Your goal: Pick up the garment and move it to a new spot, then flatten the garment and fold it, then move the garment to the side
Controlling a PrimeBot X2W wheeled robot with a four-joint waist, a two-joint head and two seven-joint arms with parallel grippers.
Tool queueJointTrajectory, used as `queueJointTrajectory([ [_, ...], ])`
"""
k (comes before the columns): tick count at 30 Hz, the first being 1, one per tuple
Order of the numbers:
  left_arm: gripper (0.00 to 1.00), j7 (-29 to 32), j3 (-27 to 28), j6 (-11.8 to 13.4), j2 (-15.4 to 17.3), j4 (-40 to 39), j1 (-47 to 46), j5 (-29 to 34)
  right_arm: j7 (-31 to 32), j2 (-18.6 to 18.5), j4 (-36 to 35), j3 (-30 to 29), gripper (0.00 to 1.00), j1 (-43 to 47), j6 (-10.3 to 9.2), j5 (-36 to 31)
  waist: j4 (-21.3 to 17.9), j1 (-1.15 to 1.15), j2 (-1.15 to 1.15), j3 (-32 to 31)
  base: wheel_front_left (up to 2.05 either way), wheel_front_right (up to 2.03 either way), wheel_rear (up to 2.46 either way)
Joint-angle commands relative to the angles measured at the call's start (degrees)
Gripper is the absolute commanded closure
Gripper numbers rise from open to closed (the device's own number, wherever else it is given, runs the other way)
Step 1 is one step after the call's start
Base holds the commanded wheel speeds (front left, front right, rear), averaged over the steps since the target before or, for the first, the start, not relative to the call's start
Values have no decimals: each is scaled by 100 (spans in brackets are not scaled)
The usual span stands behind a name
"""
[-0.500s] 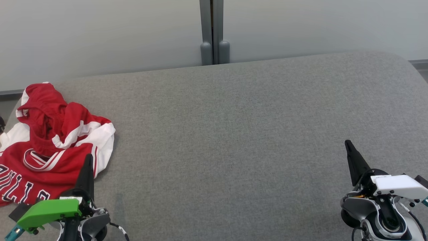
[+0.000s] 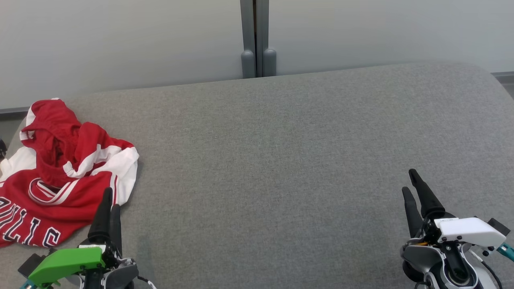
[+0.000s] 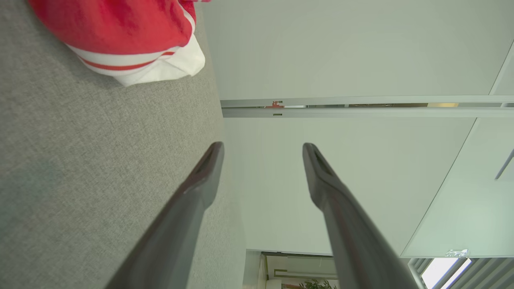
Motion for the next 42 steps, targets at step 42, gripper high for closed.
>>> queueJointTrajectory([
  [42,0,-981,-347,121,48,-763,-116,4325,-1007,-230,-602,1010,0,-503,3,-3129,1,0,0,-29,0,0,0],
])
